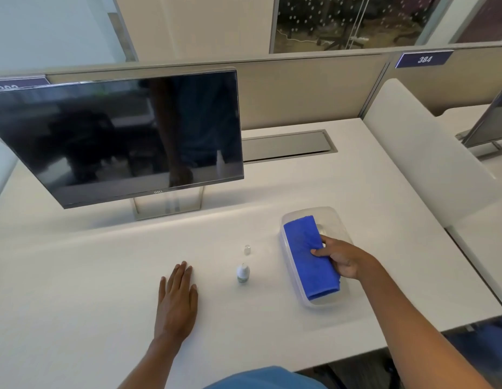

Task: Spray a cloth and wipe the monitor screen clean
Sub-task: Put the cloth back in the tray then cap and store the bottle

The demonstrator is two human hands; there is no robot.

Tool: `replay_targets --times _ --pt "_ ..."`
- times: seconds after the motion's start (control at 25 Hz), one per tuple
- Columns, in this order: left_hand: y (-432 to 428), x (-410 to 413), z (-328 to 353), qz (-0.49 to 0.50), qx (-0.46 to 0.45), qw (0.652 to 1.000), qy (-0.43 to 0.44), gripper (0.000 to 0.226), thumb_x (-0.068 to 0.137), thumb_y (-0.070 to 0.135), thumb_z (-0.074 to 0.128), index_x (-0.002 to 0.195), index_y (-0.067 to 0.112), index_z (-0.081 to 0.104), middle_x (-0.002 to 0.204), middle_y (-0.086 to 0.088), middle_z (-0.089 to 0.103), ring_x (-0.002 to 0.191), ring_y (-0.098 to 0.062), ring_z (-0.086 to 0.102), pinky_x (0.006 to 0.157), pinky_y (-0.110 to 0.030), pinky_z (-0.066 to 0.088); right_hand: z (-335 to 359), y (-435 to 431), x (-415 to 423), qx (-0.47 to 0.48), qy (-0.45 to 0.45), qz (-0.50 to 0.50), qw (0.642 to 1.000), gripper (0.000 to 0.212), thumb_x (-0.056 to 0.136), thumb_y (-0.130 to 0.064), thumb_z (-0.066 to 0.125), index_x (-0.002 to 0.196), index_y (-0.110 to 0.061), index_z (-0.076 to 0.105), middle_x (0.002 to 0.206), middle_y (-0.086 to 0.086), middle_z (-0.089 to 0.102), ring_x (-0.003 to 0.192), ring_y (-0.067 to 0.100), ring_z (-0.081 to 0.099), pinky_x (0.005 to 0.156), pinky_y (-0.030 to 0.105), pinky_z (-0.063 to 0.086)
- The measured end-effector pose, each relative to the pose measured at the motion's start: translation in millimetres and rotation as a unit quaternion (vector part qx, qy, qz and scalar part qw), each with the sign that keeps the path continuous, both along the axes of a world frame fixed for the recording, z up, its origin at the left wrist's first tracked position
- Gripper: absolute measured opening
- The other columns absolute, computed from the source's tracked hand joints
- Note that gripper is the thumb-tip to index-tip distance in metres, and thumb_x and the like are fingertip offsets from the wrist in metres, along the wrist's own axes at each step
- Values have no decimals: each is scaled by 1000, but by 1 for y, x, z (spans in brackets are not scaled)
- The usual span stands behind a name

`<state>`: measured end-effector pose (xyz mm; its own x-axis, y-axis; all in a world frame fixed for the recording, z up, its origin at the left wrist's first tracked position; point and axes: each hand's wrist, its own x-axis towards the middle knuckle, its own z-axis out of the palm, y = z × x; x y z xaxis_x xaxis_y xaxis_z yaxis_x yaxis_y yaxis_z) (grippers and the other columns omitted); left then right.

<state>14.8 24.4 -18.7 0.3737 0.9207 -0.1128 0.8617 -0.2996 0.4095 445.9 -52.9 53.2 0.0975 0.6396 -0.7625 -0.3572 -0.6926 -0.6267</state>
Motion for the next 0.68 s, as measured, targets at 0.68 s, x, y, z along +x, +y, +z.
replay_targets --times 0.68 --pt "2 -3 1 -9 -34 999 10 70 103 41 19 167 14 30 178 0 19 166 -15 11 136 -42 3 -1 -10 -38 17 -503 143 852 89 95 -26 76 165 -21 22 151 10 47 135 30 52 109 44 49"
